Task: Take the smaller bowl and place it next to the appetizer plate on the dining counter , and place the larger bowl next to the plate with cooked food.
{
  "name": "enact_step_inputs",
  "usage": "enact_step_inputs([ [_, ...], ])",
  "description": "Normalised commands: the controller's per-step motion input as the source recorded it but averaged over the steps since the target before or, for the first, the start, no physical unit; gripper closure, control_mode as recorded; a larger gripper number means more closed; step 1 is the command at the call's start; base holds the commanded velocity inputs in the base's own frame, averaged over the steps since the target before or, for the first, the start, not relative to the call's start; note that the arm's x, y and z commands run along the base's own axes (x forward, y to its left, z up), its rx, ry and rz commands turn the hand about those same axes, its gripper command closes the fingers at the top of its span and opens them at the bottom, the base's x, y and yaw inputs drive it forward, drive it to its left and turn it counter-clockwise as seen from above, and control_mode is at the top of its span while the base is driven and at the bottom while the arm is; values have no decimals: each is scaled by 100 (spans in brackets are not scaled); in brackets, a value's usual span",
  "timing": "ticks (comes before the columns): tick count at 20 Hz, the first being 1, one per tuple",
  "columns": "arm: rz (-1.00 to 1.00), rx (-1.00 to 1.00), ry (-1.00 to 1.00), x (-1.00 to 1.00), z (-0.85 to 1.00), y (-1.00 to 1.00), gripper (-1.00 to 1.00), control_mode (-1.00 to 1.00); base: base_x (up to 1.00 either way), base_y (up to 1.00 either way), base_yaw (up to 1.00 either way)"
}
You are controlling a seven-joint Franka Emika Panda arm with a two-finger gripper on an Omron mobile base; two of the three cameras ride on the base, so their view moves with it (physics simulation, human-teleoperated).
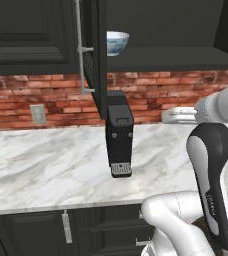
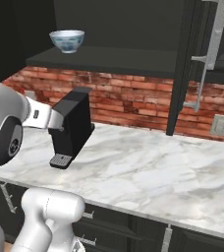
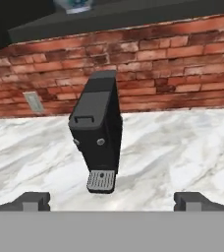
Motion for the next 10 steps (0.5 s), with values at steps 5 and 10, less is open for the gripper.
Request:
enact_step_inputs([
  [5,-9,32,-12,-12,91,5,-100,-100,0,0,0],
  [10,-11,38,-1,-4,98,-4,-100,-100,0,0,0],
])
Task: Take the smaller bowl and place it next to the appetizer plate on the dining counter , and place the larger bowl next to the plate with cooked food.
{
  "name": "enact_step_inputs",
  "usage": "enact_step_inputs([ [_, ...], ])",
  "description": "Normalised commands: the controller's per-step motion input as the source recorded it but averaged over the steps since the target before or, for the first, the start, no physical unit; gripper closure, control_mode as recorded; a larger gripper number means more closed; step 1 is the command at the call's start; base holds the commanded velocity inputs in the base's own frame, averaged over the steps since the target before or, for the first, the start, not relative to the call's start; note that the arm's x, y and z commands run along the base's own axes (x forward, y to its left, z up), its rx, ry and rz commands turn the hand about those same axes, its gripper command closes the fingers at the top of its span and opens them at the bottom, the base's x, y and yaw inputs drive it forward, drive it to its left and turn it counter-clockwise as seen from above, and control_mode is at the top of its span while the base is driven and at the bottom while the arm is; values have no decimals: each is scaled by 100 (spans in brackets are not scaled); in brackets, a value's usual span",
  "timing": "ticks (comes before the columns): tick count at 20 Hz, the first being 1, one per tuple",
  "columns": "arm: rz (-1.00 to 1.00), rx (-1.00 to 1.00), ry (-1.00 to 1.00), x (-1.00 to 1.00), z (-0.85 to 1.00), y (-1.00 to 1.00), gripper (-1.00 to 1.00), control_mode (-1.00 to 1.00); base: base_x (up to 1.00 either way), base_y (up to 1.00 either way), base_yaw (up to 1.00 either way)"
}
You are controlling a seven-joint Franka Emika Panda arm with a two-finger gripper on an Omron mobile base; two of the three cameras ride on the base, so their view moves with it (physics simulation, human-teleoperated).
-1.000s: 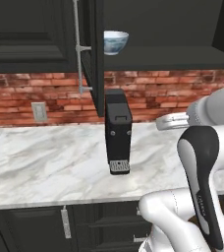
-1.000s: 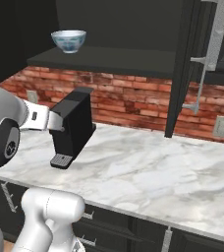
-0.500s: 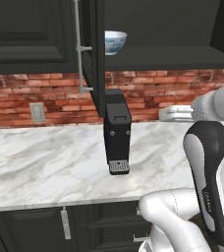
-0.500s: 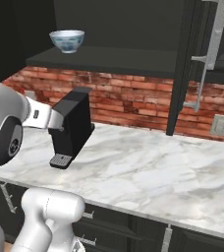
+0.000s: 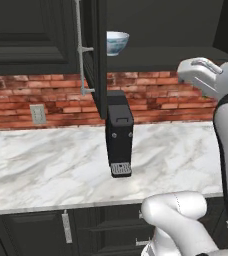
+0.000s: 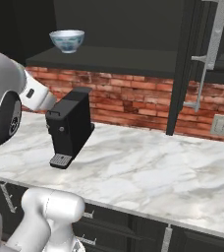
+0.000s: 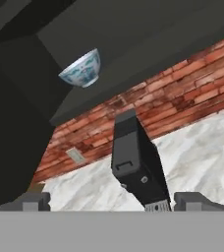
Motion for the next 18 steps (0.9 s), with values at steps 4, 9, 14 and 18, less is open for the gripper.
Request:
enact_step_inputs([
  [4,-17,29,17,41,50,-1,-100,-100,0,0,0],
  [9,-16,28,3,81,12,-8,-100,-100,0,0,0],
  [14,-1,21,-19,89,-12,0,-100,-100,0,0,0],
  [18,0,3,12,100,0,6,-100,-100,0,0,0],
])
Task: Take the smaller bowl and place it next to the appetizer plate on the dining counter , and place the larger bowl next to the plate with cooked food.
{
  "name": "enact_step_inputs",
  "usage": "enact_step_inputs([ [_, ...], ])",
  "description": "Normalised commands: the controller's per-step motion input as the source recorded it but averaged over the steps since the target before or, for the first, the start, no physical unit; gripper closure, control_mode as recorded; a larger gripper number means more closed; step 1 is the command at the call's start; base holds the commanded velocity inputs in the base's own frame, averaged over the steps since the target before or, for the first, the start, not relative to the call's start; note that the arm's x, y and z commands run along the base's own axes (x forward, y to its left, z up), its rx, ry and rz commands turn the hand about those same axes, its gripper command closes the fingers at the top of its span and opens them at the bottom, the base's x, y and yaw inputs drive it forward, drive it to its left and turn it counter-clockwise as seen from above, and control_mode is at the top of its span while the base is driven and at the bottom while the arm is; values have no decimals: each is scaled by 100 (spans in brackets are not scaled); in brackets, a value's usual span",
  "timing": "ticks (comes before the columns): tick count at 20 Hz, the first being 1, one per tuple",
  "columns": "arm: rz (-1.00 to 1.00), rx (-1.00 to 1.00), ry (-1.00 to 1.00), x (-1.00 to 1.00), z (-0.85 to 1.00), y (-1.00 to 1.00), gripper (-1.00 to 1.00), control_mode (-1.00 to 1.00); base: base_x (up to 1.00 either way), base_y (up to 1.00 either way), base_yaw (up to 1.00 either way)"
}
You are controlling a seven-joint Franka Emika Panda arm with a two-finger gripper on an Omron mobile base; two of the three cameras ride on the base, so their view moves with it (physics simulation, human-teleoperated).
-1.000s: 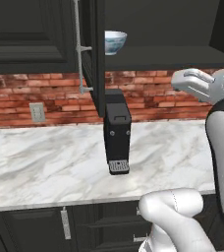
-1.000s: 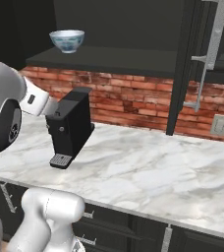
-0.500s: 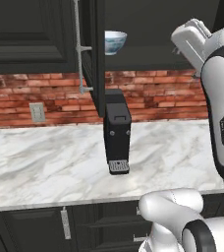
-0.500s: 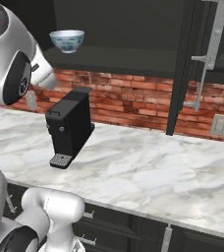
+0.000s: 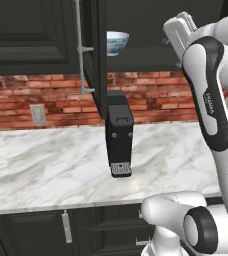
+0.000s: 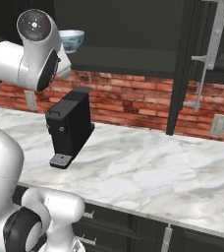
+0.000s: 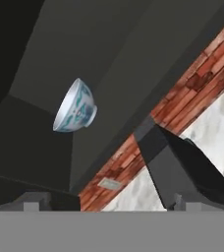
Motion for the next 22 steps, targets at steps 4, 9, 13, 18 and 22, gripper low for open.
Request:
enact_step_inputs([
  [4,2,0,31,92,0,12,-100,-100,0,0,0],
  [9,5,9,-2,66,1,9,-100,-100,0,0,0],
  [13,1,11,0,72,0,19,-100,-100,0,0,0],
  [18,0,9,0,77,0,32,-100,-100,0,0,0],
  [22,0,3,6,86,-10,11,-100,-100,0,0,0],
])
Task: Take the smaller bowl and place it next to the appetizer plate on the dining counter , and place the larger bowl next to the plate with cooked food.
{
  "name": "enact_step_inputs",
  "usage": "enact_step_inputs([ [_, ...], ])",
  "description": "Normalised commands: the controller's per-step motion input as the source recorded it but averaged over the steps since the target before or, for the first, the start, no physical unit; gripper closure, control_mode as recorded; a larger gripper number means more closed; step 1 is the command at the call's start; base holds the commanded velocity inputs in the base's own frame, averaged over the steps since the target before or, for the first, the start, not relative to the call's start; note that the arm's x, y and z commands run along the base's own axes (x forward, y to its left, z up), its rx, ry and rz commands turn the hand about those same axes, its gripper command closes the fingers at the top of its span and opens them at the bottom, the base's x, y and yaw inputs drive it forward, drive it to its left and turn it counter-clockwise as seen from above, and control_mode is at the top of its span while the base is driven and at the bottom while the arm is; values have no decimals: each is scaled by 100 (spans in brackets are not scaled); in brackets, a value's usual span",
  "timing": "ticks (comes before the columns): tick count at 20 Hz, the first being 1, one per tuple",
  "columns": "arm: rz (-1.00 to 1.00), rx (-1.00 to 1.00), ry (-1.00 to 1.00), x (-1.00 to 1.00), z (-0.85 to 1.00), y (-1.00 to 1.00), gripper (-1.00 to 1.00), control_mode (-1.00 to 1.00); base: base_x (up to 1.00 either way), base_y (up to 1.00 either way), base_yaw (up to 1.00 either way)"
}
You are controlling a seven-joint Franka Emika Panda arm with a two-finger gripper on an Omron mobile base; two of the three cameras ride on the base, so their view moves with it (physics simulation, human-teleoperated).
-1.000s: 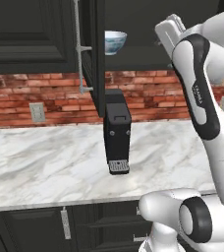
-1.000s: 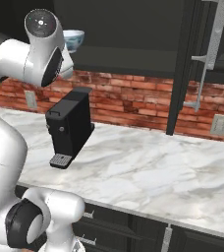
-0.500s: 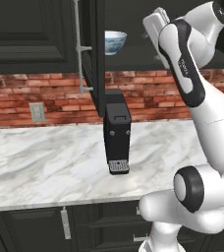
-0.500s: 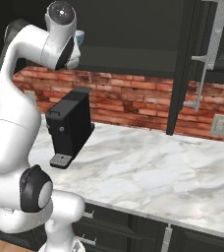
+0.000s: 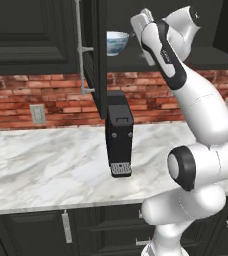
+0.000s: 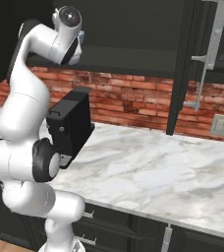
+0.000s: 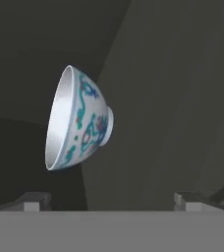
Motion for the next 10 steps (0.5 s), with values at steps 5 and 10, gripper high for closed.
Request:
enact_step_inputs([
  [5,0,0,6,88,-13,12,-100,-100,0,0,0],
  [10,0,0,0,70,0,9,-100,-100,0,0,0],
])
